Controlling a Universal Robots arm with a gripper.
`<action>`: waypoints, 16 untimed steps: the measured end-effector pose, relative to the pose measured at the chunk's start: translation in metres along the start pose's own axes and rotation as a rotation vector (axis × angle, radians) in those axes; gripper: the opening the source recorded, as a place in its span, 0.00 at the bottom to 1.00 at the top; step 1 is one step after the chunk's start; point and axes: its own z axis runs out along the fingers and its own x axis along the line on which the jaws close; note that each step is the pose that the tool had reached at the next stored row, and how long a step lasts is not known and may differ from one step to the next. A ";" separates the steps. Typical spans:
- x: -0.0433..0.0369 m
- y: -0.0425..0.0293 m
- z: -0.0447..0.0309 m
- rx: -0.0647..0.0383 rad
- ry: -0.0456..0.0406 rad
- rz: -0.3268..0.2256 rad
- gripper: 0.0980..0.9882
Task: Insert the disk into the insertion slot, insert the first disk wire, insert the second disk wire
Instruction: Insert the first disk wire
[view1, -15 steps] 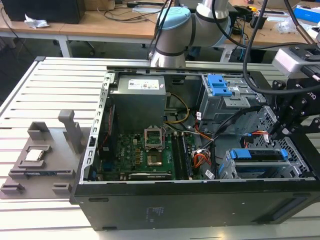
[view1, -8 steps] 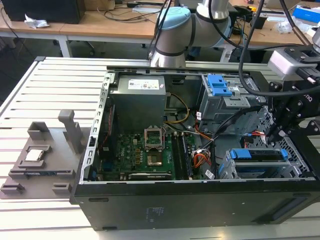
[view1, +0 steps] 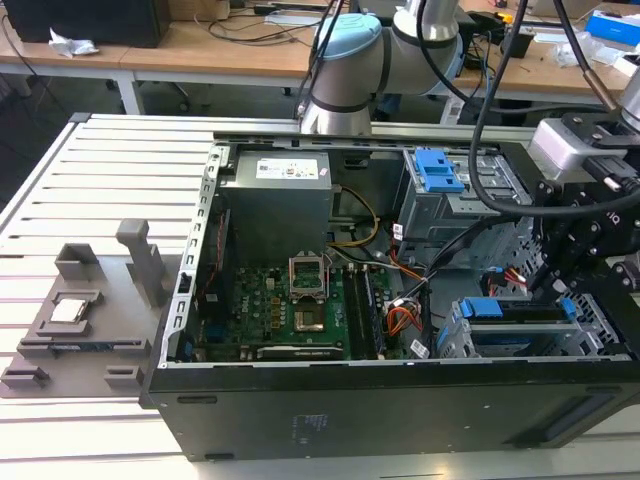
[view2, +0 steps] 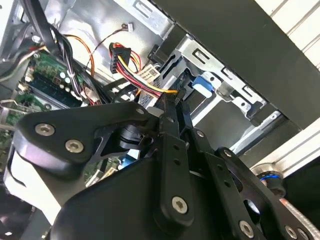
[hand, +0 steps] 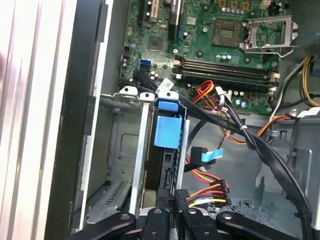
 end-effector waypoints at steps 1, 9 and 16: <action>0.0002 0.0000 0.0005 0.000 -0.0003 0.008 0.08; 0.0033 0.0037 0.0006 0.003 -0.0004 0.013 0.08; 0.0032 0.0042 0.0054 0.002 -0.0022 0.043 0.08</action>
